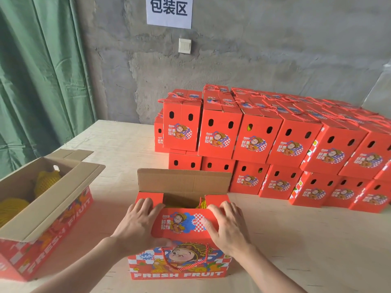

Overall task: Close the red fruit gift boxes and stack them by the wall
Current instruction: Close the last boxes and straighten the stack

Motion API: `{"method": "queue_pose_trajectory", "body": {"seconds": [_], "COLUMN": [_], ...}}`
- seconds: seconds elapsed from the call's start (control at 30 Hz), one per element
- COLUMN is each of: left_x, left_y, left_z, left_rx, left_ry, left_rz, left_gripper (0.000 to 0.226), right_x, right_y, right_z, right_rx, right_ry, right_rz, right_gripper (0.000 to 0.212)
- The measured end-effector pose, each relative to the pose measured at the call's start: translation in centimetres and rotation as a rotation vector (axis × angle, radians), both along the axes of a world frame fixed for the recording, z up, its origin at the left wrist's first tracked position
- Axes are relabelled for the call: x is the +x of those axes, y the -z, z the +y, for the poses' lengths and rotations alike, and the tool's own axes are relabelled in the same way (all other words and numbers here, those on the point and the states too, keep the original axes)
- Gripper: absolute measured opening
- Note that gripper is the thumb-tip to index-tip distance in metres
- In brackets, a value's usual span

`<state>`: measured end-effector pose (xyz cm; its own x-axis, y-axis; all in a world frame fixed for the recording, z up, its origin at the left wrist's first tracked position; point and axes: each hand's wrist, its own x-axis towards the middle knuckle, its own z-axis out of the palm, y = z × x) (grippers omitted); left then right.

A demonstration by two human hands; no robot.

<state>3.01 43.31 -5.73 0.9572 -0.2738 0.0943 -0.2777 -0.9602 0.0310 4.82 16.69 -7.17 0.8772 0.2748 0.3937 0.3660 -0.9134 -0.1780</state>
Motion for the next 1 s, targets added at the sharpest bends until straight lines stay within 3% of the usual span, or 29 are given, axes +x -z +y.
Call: {"method": "queue_pose_trajectory", "body": {"seconds": [0.23, 0.37, 0.47, 0.57, 0.7, 0.83, 0.9, 1.0], "left_x": [-0.4, -0.2, 0.5, 1.2, 1.4, 1.2, 1.0, 1.4], "left_y": [0.1, 0.2, 0.7, 0.9, 0.8, 0.6, 0.8, 1.0], "left_z": [-0.1, 0.0, 0.3, 0.4, 0.4, 0.1, 0.2, 0.5], "left_rx": [-0.185, -0.078, -0.096, -0.192, -0.170, -0.513, -0.660, -0.951], "left_ry": [-0.044, -0.016, -0.034, -0.063, -0.048, -0.187, -0.322, -0.520], "left_rz": [-0.005, 0.105, 0.189, 0.255, 0.252, 0.069, -0.046, 0.160], "left_gripper": [0.119, 0.125, 0.089, 0.057, 0.048, 0.037, 0.036, 0.050], "right_x": [-0.1, -0.1, 0.3, 0.8, 1.2, 0.8, 0.6, 0.9], "right_y": [-0.1, 0.1, -0.1, -0.8, -1.5, -1.0, -0.9, -1.3], "right_z": [-0.2, -0.6, -1.1, -1.4, -1.2, -0.6, -0.5, -0.9], "right_rx": [0.040, 0.015, -0.033, 0.060, 0.113, 0.402, 0.576, 0.867], "right_ry": [-0.013, -0.049, -0.110, -0.131, -0.144, -0.019, 0.126, 0.265], "right_rz": [0.042, 0.168, 0.308, 0.466, 0.539, 0.406, 0.410, 0.685], "right_gripper": [0.062, 0.062, 0.061, 0.052, 0.045, 0.038, 0.049, 0.081]}}
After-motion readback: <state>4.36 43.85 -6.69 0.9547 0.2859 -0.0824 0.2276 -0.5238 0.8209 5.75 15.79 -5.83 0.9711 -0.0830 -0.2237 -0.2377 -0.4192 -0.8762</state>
